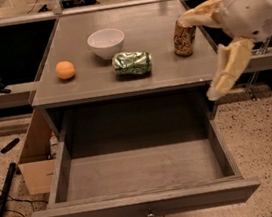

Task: Place green can into top drawer

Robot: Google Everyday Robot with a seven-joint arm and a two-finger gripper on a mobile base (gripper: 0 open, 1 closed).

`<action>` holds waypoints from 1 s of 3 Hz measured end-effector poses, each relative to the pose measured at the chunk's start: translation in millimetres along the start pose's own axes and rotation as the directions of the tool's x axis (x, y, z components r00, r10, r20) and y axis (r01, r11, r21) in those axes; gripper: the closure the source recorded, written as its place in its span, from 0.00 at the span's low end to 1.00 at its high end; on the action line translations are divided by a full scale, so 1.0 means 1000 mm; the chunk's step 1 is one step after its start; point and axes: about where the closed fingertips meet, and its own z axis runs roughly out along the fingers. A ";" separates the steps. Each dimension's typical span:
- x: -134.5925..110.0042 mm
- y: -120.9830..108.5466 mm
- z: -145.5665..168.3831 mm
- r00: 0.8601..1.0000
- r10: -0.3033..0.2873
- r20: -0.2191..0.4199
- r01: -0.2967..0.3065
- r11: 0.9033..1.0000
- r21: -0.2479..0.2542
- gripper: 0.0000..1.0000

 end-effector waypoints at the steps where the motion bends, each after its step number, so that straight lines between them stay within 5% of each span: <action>1: -0.010 -0.034 0.035 0.998 -0.003 -0.057 0.003 1.000 -0.014 0.00; 3: -0.009 -0.041 0.043 0.999 -0.014 -0.038 0.014 1.000 -0.007 0.00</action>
Offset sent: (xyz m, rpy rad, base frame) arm 0.0315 0.0231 -0.0068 -0.0434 0.0054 -0.0123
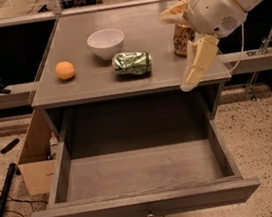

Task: Place green can into top drawer

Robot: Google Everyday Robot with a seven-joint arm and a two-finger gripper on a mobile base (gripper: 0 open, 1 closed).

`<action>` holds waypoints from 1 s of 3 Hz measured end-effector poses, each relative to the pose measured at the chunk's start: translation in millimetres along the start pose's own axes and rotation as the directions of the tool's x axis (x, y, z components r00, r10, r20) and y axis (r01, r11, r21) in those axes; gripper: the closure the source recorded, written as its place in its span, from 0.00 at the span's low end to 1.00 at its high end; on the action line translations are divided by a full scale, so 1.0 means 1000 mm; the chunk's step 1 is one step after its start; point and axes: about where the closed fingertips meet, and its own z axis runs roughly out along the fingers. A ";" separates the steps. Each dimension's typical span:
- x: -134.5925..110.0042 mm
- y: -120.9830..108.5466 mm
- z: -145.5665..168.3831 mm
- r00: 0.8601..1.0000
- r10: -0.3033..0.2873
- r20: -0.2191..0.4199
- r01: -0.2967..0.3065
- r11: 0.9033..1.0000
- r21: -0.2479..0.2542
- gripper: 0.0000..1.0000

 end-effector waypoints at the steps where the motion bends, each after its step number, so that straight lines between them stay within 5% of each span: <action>1: 0.011 -0.025 0.019 1.000 -0.007 -0.006 0.007 1.000 0.003 0.00; 3: 0.037 -0.079 0.068 1.000 0.007 -0.016 -0.007 0.999 -0.049 0.00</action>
Offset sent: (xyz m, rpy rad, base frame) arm 0.1063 0.0210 -0.0522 -0.0306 0.0262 0.0247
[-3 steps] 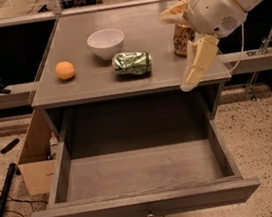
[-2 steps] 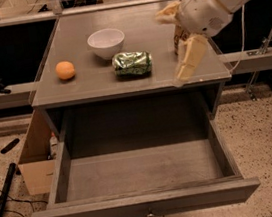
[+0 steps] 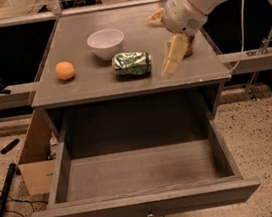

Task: Place green can into top drawer

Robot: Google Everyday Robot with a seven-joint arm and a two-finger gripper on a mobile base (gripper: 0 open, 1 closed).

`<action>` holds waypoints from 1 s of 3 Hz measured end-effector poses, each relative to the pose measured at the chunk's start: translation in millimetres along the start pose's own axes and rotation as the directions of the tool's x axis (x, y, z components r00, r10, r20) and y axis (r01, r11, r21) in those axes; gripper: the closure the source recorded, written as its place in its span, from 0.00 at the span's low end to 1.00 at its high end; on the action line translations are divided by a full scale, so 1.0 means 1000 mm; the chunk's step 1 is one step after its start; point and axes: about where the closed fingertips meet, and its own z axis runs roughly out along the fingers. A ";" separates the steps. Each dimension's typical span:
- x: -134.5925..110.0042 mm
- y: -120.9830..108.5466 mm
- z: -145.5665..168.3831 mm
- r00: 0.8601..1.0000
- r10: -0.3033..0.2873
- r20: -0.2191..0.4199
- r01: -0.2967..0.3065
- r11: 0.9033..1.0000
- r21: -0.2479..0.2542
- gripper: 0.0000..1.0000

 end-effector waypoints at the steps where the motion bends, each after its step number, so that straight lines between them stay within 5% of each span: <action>1: 0.010 -0.028 0.019 1.000 0.016 -0.001 -0.016 1.000 -0.027 0.00; 3: 0.006 -0.073 0.051 0.998 0.046 0.041 -0.043 0.997 -0.065 0.00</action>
Offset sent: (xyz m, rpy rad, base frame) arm 0.1070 0.0161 -0.0084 0.0404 0.0856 0.0052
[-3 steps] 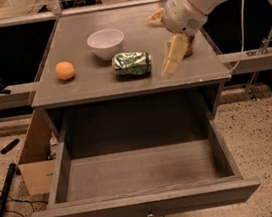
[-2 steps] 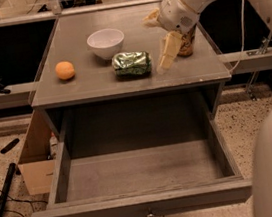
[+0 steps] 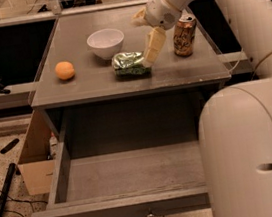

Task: Place green can into top drawer

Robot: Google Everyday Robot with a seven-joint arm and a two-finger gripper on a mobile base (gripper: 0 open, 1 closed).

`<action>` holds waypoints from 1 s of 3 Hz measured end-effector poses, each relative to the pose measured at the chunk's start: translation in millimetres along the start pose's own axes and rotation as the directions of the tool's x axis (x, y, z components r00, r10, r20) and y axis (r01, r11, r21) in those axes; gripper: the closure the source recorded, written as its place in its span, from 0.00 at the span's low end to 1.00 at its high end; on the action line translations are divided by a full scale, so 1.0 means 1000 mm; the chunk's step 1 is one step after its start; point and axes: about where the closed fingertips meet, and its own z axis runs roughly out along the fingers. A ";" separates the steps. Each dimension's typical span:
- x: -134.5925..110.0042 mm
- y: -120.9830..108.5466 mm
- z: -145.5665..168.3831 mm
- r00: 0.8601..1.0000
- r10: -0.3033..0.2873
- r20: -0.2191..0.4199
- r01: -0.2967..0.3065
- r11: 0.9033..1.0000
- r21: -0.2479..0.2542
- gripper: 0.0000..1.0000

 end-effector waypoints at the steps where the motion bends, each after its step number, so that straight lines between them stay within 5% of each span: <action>1: -0.001 -0.008 0.017 1.000 0.018 0.010 -0.018 1.000 -0.021 0.00; 2: 0.000 0.025 0.016 1.000 0.009 -0.013 -0.010 0.998 -0.069 0.00; 3: 0.003 0.020 0.023 1.000 0.017 -0.015 -0.018 0.998 -0.067 0.00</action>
Offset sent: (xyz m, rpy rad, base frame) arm -0.0474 -0.0001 -0.0179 -0.0554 0.0955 0.0539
